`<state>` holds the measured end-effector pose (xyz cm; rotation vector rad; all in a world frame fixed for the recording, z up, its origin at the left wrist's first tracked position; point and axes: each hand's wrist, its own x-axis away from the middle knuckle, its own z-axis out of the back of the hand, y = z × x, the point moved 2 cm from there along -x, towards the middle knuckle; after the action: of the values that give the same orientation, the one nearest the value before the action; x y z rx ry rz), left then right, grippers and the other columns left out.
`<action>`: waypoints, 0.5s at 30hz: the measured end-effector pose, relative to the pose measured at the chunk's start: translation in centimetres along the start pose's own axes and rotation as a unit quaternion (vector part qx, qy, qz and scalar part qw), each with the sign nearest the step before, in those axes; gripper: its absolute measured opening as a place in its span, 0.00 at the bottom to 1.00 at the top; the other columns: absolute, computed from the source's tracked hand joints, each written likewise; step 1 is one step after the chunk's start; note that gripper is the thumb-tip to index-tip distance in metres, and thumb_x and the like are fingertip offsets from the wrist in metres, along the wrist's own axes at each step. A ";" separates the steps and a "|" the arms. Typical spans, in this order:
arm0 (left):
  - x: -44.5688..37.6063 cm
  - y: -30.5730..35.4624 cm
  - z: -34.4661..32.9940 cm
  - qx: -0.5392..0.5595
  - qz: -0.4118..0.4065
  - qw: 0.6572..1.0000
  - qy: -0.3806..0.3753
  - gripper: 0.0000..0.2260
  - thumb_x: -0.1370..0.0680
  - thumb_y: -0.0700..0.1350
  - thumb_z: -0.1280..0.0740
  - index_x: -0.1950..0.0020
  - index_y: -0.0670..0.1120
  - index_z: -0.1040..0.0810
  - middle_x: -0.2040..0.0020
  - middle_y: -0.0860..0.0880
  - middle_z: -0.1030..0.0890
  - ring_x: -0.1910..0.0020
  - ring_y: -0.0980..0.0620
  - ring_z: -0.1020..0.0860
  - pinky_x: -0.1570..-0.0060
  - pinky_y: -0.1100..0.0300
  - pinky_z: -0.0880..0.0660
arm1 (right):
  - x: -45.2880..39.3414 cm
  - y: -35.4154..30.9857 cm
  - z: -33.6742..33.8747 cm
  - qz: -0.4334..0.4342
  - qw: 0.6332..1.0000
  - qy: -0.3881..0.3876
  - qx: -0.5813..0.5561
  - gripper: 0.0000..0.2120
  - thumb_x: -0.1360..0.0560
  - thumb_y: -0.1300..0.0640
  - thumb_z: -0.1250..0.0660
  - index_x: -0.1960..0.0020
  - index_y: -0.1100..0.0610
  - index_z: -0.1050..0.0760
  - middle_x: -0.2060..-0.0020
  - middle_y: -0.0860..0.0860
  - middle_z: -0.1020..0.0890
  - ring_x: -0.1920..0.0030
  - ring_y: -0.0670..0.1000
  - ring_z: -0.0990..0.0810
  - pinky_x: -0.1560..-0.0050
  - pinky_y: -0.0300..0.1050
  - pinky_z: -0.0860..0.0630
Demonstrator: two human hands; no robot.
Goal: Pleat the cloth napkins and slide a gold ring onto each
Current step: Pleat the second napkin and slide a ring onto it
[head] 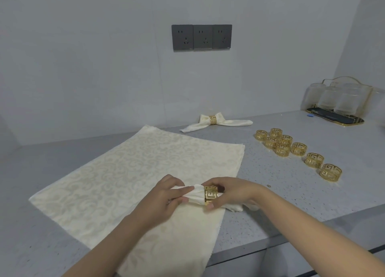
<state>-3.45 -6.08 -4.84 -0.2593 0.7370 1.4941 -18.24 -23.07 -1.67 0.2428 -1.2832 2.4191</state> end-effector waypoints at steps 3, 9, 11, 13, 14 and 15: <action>0.1 0.2 0.2 -0.003 -0.002 1.000 0.008 0.14 0.22 0.49 0.37 0.38 0.52 0.21 0.50 0.53 0.23 0.49 0.62 0.32 0.46 0.72 0.36 | -0.3 0.2 0.0 0.006 1.000 -0.011 -0.013 0.29 0.38 0.46 0.21 0.40 0.41 0.27 0.46 0.44 0.20 0.44 0.52 0.21 0.42 0.50 0.25; 0.3 0.0 -0.1 0.002 0.016 1.000 -0.004 0.14 0.22 0.50 0.38 0.38 0.53 0.21 0.49 0.54 0.22 0.48 0.63 0.33 0.45 0.74 0.37 | -0.3 1.2 -0.1 0.024 0.993 -0.014 -0.117 0.23 0.37 0.59 0.20 0.46 0.50 0.24 0.51 0.50 0.22 0.53 0.48 0.25 0.49 0.44 0.29; 0.4 0.0 -0.2 0.005 0.015 1.000 -0.006 0.14 0.22 0.49 0.37 0.38 0.52 0.21 0.49 0.54 0.22 0.48 0.63 0.32 0.45 0.74 0.37 | -0.4 1.4 -0.1 0.026 0.993 -0.022 -0.114 0.23 0.39 0.59 0.20 0.47 0.49 0.24 0.51 0.50 0.24 0.53 0.48 0.26 0.50 0.43 0.30; 0.3 0.2 -0.5 0.005 0.007 1.000 -0.009 0.14 0.23 0.48 0.37 0.38 0.52 0.21 0.49 0.54 0.22 0.48 0.63 0.32 0.45 0.74 0.36 | -0.4 1.4 0.0 0.028 0.995 -0.013 -0.098 0.23 0.40 0.56 0.20 0.48 0.47 0.24 0.51 0.50 0.23 0.53 0.48 0.26 0.50 0.43 0.30; 0.3 0.2 -0.5 0.005 0.007 1.000 -0.008 0.14 0.23 0.48 0.37 0.37 0.52 0.21 0.49 0.54 0.22 0.48 0.63 0.32 0.46 0.73 0.36 | -0.4 1.3 -0.1 0.030 0.994 -0.006 -0.103 0.23 0.40 0.55 0.20 0.48 0.46 0.24 0.50 0.51 0.23 0.53 0.48 0.25 0.50 0.44 0.30; 0.2 0.1 -0.5 0.008 0.008 1.000 -0.008 0.15 0.23 0.48 0.37 0.37 0.52 0.21 0.49 0.54 0.22 0.48 0.63 0.32 0.46 0.73 0.36 | -0.4 1.4 -0.2 0.030 0.993 -0.001 -0.113 0.23 0.39 0.55 0.20 0.47 0.46 0.23 0.50 0.51 0.22 0.54 0.48 0.24 0.51 0.44 0.30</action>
<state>-3.75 -6.18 -5.34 -0.2294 0.7390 1.5044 -18.48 -23.70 -2.96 0.1431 -1.5718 2.2957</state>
